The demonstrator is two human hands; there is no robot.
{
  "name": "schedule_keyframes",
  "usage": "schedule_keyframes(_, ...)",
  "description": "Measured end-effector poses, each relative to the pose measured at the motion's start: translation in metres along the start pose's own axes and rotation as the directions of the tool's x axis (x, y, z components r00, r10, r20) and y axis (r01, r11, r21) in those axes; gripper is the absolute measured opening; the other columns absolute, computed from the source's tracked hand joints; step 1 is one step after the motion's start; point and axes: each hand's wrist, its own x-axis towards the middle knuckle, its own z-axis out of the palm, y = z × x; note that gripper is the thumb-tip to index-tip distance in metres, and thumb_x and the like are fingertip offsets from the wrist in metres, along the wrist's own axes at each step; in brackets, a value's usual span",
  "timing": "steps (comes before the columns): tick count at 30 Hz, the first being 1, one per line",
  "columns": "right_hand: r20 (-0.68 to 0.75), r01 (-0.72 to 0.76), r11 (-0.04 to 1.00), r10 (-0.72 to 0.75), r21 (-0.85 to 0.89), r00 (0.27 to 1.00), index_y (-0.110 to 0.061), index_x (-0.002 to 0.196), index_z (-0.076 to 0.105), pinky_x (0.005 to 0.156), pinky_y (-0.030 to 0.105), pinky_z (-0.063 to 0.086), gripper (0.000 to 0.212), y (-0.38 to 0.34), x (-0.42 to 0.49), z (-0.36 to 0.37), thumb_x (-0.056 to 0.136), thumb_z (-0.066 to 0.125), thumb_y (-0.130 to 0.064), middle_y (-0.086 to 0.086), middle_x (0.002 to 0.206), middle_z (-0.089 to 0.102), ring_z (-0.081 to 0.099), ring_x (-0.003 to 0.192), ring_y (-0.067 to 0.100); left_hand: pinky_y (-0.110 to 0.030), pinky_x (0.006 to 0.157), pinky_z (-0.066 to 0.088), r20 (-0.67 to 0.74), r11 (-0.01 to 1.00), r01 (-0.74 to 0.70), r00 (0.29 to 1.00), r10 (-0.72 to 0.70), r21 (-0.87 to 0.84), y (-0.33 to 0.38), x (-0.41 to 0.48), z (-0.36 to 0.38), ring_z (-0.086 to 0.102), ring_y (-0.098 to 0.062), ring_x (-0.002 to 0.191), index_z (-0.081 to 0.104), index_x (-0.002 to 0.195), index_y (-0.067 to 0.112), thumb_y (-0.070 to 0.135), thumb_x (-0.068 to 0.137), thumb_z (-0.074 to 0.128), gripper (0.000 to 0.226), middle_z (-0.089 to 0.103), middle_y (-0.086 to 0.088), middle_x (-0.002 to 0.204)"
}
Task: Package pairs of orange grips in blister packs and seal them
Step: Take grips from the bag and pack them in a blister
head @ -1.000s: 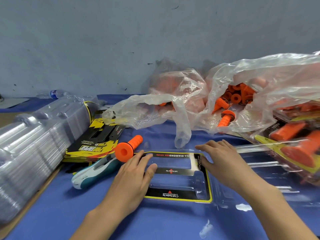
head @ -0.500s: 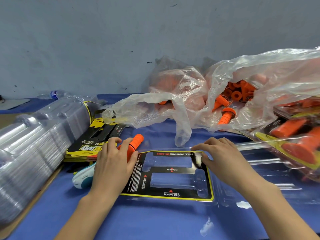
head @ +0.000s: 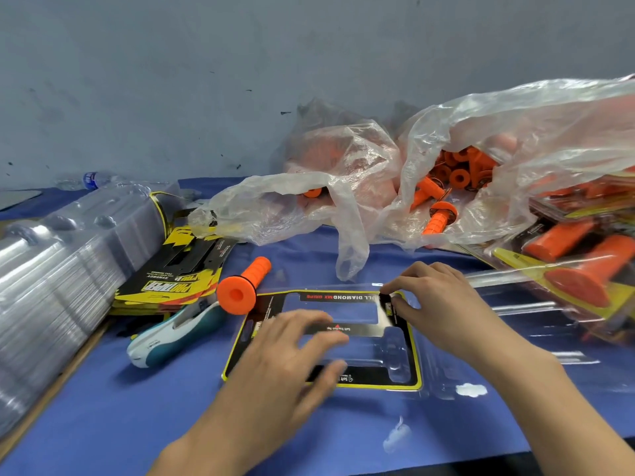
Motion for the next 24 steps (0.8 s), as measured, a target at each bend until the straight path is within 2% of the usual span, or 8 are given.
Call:
schedule_keyframes(2,-0.010,-0.010,1.000,0.010,-0.003,1.000,-0.045,0.120,0.061,0.098,0.026,0.022,0.027,0.002,-0.003,-0.002,0.097,0.049,-0.038,-0.013,0.118,0.053,0.043,0.109,0.017,-0.033,0.098,0.043,0.007,0.986,-0.165,0.986,0.165,0.032,0.021,0.002,0.005,0.055,-0.018,0.114,0.066,0.114,0.030,0.042,0.093,0.059,0.026,0.059,0.001,0.124)
schedule_keyframes(4,-0.008,-0.011,1.000,0.010,-0.009,1.000,-0.044,0.120,0.061,0.098,0.026,0.022,0.027,0.003,-0.006,-0.005,0.097,0.049,-0.038,-0.012,0.119,0.054,0.043,0.110,0.018,-0.034,0.098,0.045,0.045,0.963,-0.262,0.965,0.259,0.059,0.039,0.006,0.012,0.058,-0.021,0.113,0.069,0.110,0.031,0.040,0.087,0.064,0.025,0.062,-0.002,0.123)
schedule_keyframes(10,-0.031,0.051,0.999,-0.050,0.016,0.998,-0.039,0.120,0.065,0.100,0.028,0.026,0.027,0.008,-0.010,-0.014,0.097,0.052,-0.035,-0.011,0.117,0.056,0.043,0.110,0.019,-0.037,0.100,0.048,0.137,0.948,-0.298,0.950,0.282,0.112,0.060,0.018,0.028,0.062,-0.021,0.115,0.070,0.105,0.033,0.028,0.082,0.062,0.025,0.065,-0.002,0.124)
schedule_keyframes(15,-0.044,0.104,0.994,-0.102,0.043,0.994,-0.039,0.113,0.068,0.099,0.026,0.028,0.023,0.015,-0.005,-0.015,0.095,0.054,-0.040,-0.015,0.110,0.055,0.043,0.107,0.016,-0.035,0.098,0.048,0.088,0.970,-0.236,0.969,0.230,0.060,0.070,0.024,0.042,0.059,-0.021,0.117,0.069,0.099,0.025,0.024,0.085,0.061,0.016,0.064,0.001,0.124)
schedule_keyframes(20,-0.039,0.136,0.990,-0.135,0.042,0.990,-0.041,0.111,0.068,0.090,0.019,0.020,0.021,0.018,-0.001,-0.011,0.094,0.055,-0.042,-0.016,0.106,0.054,0.042,0.104,0.013,-0.040,0.109,0.040,0.085,0.977,-0.207,0.975,0.203,0.042,0.062,0.019,0.033,0.051,-0.021,0.130,0.067,0.111,0.031,0.041,0.095,0.053,0.024,0.057,0.003,0.137)
schedule_keyframes(22,-0.031,0.137,0.989,-0.136,0.049,0.990,-0.040,0.111,0.067,0.087,0.016,0.016,0.020,0.019,-0.002,-0.011,0.095,0.056,-0.041,-0.017,0.105,0.054,0.042,0.103,0.014,-0.037,0.108,0.038,0.054,0.993,-0.119,0.991,0.119,-0.004,0.051,0.014,0.023,0.050,-0.019,0.129,0.064,0.117,0.030,0.043,0.100,0.045,0.028,0.055,0.003,0.138)
schedule_keyframes(24,-0.010,0.134,0.990,-0.134,0.050,0.991,-0.041,0.112,0.066,0.085,0.015,0.015,0.020,0.021,-0.004,-0.010,0.095,0.055,-0.041,-0.017,0.106,0.054,0.041,0.102,0.013,-0.032,0.102,0.038,0.003,0.996,0.087,0.996,-0.087,-0.037,0.032,0.006,0.011,0.050,-0.014,0.123,0.061,0.118,0.029,0.041,0.102,0.038,0.031,0.054,0.007,0.132)
